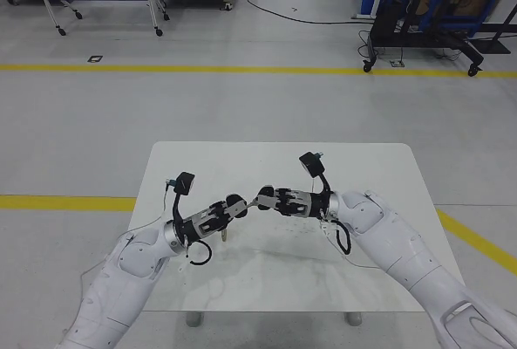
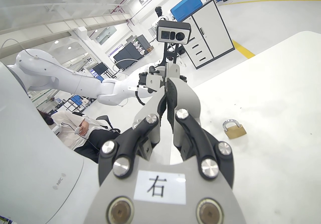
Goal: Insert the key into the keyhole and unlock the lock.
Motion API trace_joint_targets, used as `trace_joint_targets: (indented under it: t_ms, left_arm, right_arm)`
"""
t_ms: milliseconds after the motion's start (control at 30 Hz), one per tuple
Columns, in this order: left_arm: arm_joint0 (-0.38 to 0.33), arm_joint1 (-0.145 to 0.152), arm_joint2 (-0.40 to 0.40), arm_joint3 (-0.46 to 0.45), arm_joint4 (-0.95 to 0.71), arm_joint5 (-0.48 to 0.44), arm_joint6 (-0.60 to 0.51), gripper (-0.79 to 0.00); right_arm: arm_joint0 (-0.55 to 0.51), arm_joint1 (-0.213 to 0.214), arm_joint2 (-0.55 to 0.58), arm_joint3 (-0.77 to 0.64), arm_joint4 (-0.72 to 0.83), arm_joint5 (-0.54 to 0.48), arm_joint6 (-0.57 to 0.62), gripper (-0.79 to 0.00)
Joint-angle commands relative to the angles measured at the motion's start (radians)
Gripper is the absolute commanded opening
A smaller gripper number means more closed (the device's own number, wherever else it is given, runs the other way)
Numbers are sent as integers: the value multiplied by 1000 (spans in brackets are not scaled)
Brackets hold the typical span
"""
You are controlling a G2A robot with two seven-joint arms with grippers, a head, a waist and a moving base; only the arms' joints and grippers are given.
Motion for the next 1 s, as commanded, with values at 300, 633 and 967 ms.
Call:
trace_joint_targets:
  t_ms: [300,633,967]
  left_arm:
    - [0,2,-1,-7,22,4,16,-785]
    - [5,5,-5,-18,75,14,41,-785]
    - [14,6,-4,-29,120,13,72,-785]
  right_arm:
    - [4,-10,0,10,26,0,47,-514]
    - [8,-17,5,23,52,0,90,-560]
    - [24,-30,-8,53,71,0,124,-619]
